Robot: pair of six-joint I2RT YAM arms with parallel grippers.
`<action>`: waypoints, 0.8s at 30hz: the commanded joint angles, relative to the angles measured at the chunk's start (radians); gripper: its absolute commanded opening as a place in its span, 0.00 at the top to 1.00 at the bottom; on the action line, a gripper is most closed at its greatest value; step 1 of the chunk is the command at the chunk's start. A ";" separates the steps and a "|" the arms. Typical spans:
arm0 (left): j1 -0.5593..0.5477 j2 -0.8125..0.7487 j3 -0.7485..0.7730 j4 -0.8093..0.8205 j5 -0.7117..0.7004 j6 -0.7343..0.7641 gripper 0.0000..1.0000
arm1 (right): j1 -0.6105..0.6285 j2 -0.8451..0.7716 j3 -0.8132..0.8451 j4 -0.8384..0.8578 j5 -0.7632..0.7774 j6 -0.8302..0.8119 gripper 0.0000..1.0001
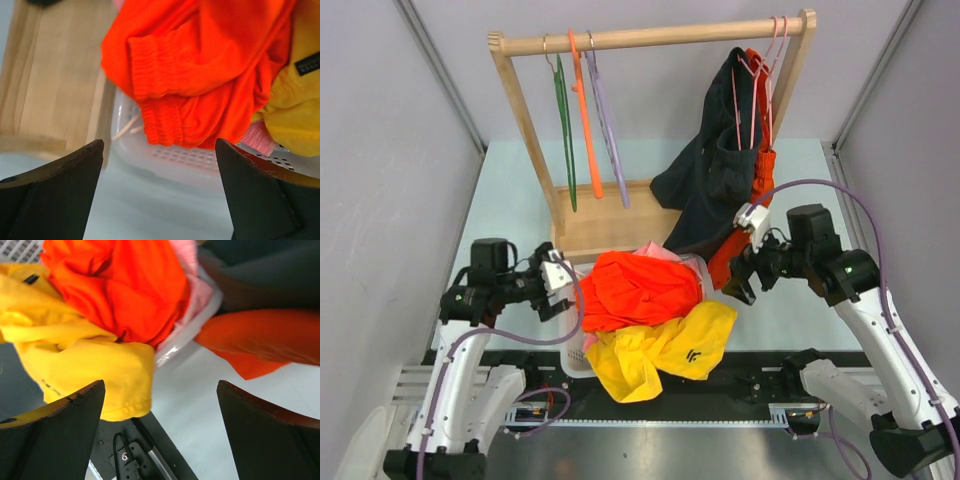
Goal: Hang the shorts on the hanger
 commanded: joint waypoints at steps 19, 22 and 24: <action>-0.380 0.280 -0.078 0.273 -0.118 0.147 0.31 | 0.180 0.005 0.053 0.053 0.105 0.106 0.00; -0.409 0.270 -0.040 0.217 -0.115 0.206 0.61 | 0.179 0.009 0.051 0.062 0.097 0.134 0.00; -0.445 0.260 -0.012 0.158 -0.105 0.212 0.94 | 0.180 0.012 0.048 0.083 0.086 0.155 0.01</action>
